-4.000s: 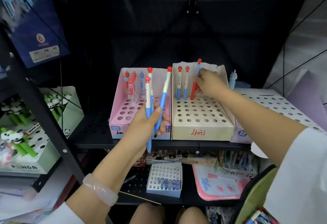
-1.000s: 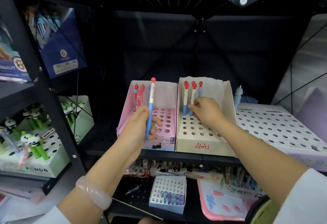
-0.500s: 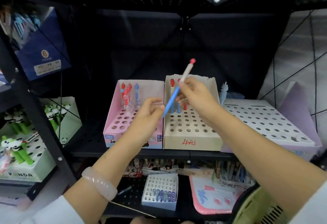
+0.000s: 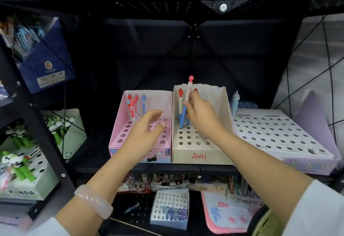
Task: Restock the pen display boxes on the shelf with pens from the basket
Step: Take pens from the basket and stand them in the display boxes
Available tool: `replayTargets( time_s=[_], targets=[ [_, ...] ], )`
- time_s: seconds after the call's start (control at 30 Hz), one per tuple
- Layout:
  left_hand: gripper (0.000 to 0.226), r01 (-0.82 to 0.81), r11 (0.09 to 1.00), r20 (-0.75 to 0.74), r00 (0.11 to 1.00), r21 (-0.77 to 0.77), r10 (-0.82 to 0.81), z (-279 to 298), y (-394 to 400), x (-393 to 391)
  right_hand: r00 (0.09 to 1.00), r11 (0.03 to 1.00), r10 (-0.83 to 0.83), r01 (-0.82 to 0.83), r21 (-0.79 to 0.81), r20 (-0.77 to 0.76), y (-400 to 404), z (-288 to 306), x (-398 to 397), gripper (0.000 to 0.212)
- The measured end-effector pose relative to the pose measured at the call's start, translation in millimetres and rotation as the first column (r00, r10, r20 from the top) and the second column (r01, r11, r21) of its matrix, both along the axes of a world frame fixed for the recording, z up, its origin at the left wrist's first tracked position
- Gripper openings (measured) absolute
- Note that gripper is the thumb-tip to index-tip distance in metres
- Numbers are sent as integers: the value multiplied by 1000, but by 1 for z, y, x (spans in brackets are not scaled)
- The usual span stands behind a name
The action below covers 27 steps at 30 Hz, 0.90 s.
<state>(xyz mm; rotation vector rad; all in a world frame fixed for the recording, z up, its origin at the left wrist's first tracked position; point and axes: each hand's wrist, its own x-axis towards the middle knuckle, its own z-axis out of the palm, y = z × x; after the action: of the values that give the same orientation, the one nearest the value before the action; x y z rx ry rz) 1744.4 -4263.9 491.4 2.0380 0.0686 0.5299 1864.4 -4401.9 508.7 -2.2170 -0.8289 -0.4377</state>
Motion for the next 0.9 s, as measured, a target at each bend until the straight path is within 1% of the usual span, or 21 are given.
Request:
replayTargets(
  time_s=[0.07, 0.13, 0.2, 0.23, 0.3, 0.37, 0.43, 0.5, 0.57, 0.63, 0.7, 0.77, 0.9],
  targets=[
    [29, 8, 1000, 2, 1000, -13, -8, 0, -1, -1, 1000, 999, -6, 7, -45, 13, 2, -1, 1, 20],
    [29, 15, 1000, 5, 1000, -21, -15, 0, -2, -2, 1000, 992, -2, 1, -129, -4, 3, -7, 0, 21],
    [29, 17, 999, 3, 1000, -30, -17, 0, -3, -4, 1000, 975, 10, -11, -220, -6, 5, -16, -1, 16],
    [30, 21, 999, 2, 1000, -33, -21, 0, -3, -5, 1000, 971, 10, -12, -239, -10, 5, -19, -1, 14],
    [30, 32, 999, 8, 999, -37, -32, 1, -5, -7, 999, 974, -2, -9, -225, -49, 4, -20, -1, 16],
    [31, 51, 998, 25, 998, -46, -50, 3, -8, -10, 994, 985, -12, -6, -170, -109, -2, -15, -2, 20],
    [30, 80, 995, 49, 996, -61, -77, 4, -18, -12, 987, 992, 3, -23, -123, -159, -13, -7, -5, 19],
    [30, 120, 989, 83, 990, -87, -113, 5, -33, -15, 973, 992, 66, -88, -94, -220, -28, 3, -14, 13],
    [29, 181, 977, 97, 981, -112, -171, 3, -52, -18, 937, 982, 169, -186, -28, -305, -48, 12, -28, 11],
    [28, 282, 951, 58, 959, -130, -276, -4, -74, -24, 887, 967, 250, -249, 54, -388, -76, 17, -45, 13],
    [25, 397, 905, -19, 914, -154, -405, -20, -96, -30, 837, 956, 287, -283, 81, -466, -109, 11, -62, 15],
    [23, 464, 867, -107, 867, -182, -487, -44, -119, -35, 811, 957, 259, -291, 23, -524, -142, -6, -75, 15],
    [20, 493, 846, -292, 794, -205, -533, -105, -167, -39, 755, 980, 124, -193, -38, -644, -200, -73, -90, 16]
  ],
)
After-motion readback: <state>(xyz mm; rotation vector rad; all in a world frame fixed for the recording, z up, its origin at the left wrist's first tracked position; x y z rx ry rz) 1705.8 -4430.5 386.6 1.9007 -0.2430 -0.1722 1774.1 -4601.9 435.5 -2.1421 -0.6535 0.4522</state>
